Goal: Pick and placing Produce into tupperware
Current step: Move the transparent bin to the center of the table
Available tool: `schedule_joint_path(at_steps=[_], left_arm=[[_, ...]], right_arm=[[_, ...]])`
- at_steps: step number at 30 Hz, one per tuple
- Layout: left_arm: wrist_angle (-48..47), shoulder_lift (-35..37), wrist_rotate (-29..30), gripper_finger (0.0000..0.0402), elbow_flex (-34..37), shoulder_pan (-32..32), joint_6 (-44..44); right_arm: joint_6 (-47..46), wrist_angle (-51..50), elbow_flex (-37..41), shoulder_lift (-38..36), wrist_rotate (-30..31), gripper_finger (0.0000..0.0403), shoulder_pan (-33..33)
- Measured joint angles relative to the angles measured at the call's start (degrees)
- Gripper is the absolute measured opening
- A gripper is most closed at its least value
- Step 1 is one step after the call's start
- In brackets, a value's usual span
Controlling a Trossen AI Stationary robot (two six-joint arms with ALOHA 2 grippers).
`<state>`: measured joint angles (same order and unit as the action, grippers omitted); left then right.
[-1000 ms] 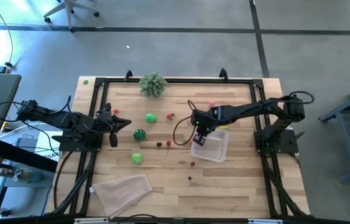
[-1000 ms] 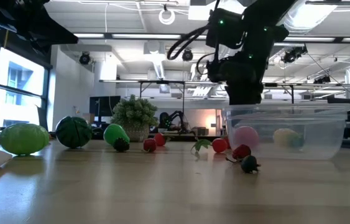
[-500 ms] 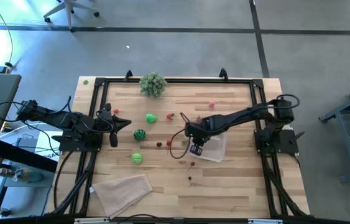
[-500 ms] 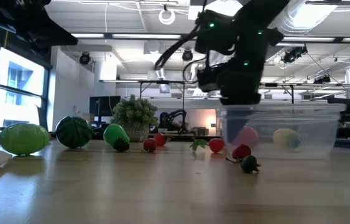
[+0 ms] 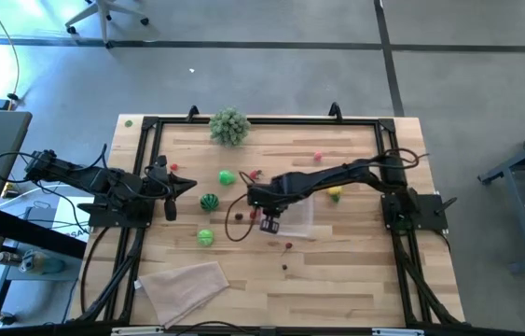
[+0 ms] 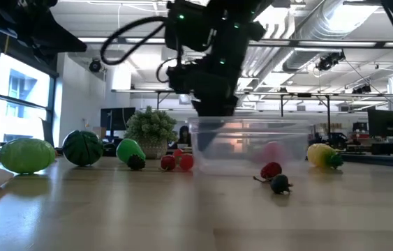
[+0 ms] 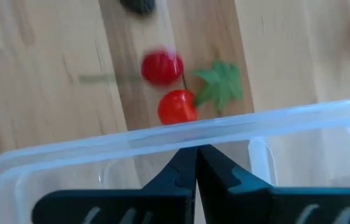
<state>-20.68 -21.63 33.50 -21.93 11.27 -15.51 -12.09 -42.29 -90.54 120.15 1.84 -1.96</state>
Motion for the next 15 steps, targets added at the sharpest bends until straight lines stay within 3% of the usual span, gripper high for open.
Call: schedule_joint_path(at_steps=[10, 15], left_arm=[[-0.6, 0.0, 0.0, 0.0001, 0.0, 0.0, 0.0], [-0.6, 0.0, 0.0, 0.0001, 0.0, 0.0, 0.0]], right_arm=[[4.2, -3.7, -8.9, 4.3, -0.1, 0.0, 1.4], [4.6, -9.2, -10.6, 4.4, 5.2, 0.0, 1.6]])
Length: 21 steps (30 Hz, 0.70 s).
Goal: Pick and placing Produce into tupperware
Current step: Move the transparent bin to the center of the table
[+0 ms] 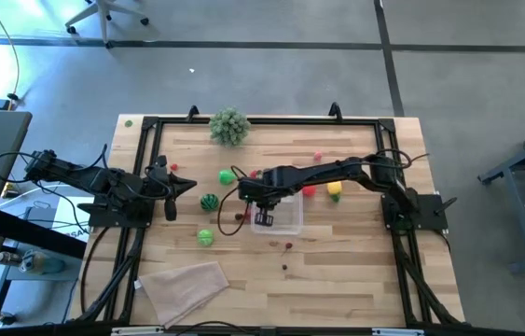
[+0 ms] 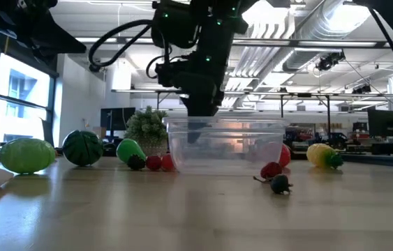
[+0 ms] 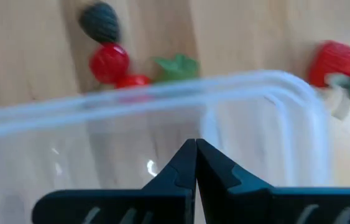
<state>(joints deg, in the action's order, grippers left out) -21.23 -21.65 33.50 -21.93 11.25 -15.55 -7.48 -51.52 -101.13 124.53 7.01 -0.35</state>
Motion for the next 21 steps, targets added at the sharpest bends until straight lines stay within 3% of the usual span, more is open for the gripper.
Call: schedule_joint_path(at_steps=[10, 16, 21], left_arm=[[0.0, 0.0, 0.0, 0.0001, 0.0, 0.0, 0.0], [0.0, 0.0, 0.0, 0.0001, 0.0, 0.0, 0.0], [0.0, 0.0, 0.0, 0.0001, 0.0, 0.0, 0.0]], right_arm=[[-4.3, -6.5, 0.0, 0.0, -0.2, 0.0, -1.2], [-7.1, -8.6, 1.7, 0.0, -5.8, 0.0, -4.8], [-8.2, -8.3, 1.8, 0.0, -6.3, 0.0, -8.4]])
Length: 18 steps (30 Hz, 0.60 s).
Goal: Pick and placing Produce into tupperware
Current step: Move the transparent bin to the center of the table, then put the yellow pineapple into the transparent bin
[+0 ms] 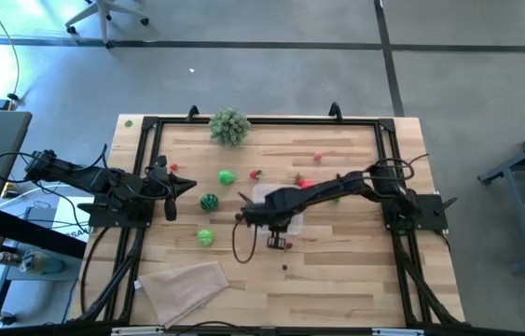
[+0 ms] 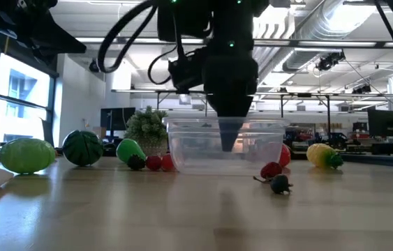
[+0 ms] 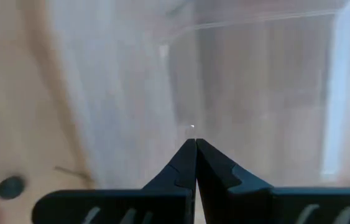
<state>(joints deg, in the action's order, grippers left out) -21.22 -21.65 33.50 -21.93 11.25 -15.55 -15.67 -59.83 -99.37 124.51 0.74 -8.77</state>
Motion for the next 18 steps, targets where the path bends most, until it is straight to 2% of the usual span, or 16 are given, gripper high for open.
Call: schedule_joint_path(at_steps=[8, 18], left_arm=[[0.0, 0.0, 0.0, 0.0001, 0.0, 0.0, -0.3], [0.0, 0.0, 0.0, 0.0001, 0.0, 0.0, -0.3]], right_arm=[[-1.7, 0.3, 0.0, 0.0, -0.5, 0.0, -2.7], [-1.9, 0.1, 0.0, 0.0, 1.0, 0.0, -0.2]])
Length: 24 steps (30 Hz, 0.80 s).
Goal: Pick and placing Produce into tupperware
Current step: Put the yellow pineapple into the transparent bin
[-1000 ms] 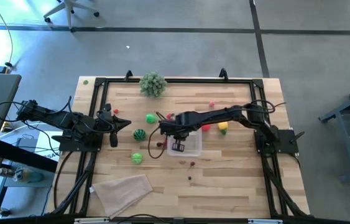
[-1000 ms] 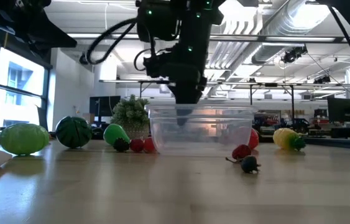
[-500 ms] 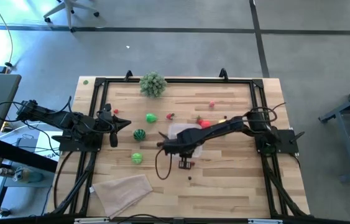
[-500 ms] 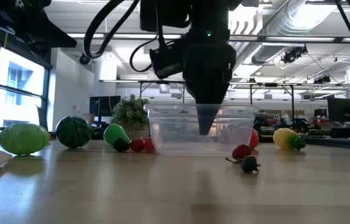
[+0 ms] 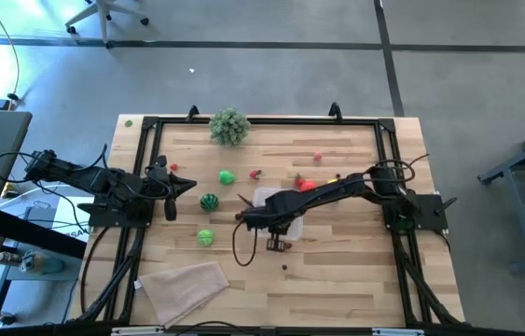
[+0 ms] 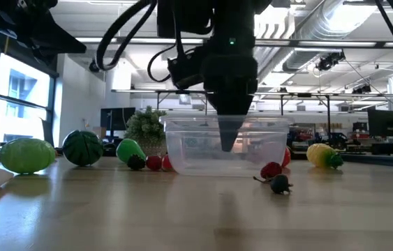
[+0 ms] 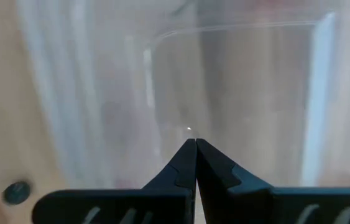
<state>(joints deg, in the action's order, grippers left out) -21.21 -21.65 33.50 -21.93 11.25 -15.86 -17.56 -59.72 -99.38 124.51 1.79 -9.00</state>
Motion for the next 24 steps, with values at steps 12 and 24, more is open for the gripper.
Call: schedule_joint_path(at_steps=[12, 24], left_arm=[[0.0, 0.0, 0.0, 0.0001, 0.0, 0.0, 0.0], [0.1, 0.1, 0.0, 0.0001, 0.0, 0.0, 0.1]], right_arm=[[-1.0, -28.3, -19.3, -0.6, 16.2, 0.0, 1.4], [-9.9, -30.1, -24.2, -15.6, 25.5, 0.0, 5.6]])
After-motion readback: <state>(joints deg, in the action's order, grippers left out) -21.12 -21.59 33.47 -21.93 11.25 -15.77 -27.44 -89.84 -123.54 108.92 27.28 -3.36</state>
